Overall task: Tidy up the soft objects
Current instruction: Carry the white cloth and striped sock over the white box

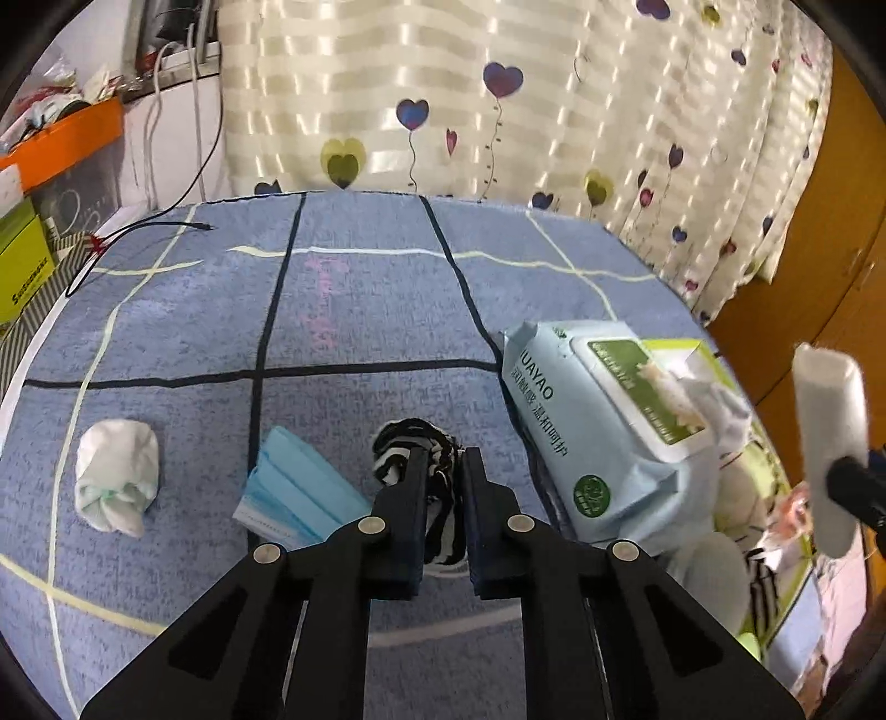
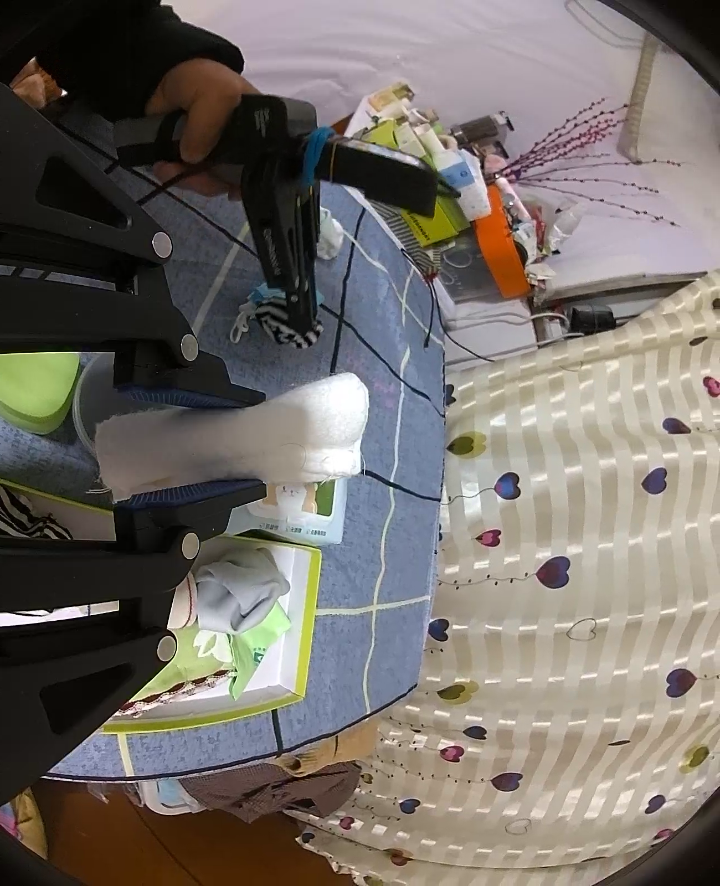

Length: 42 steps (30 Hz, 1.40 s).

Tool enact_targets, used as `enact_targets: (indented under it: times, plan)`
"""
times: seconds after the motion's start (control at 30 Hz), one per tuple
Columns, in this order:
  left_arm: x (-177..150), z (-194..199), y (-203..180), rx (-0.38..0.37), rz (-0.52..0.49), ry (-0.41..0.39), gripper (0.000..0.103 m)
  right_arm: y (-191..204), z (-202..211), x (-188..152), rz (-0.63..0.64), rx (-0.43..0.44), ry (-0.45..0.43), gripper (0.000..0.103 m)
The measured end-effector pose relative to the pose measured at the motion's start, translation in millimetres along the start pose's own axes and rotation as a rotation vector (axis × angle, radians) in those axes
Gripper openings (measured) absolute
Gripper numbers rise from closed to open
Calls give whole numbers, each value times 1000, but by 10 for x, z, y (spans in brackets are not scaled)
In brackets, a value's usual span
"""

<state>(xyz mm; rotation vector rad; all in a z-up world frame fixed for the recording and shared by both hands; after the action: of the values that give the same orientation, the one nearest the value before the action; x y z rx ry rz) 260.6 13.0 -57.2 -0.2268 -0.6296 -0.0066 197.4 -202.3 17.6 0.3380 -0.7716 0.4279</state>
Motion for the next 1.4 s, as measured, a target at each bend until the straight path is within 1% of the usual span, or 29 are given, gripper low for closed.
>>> enact_targets:
  times: [0.07,0.23,0.43,0.63,1.03,1.4]
  plan:
    - [-2,80,16,-34,22,-5,10,21,46,-14,2,0,-5,23]
    - [-23,367,-30,-73,32,-49,10,41,143,-21,0,-5,-16,23]
    - [-104,674,-171,-91,19,-106,10,85,231,-51,1,-4,-25,23]
    - [-182,923,-308,-131,21,-145,10,123,297,-86,1,-5,-28,23]
    - [-297,1169,-591,-177,-17,-170,10,151,497,-185,-5,-20,-41,23]
    - [-330,1259,-792,-198,-51,-174,10,98,608,-231,-14,-30,-51,23]
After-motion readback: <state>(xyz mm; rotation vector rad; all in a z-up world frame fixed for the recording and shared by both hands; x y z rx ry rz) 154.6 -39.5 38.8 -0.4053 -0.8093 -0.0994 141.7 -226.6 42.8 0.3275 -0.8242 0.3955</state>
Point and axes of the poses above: each gripper's, at about its wrist camera, not at the fingertips, and z roughly against the way its jaws point, y to its left, x to its top, the point moved 6 cm from there along -z, roughly the way its jaws point, and after that the axes turned 4 degrees about y, right-handed, at the moved point
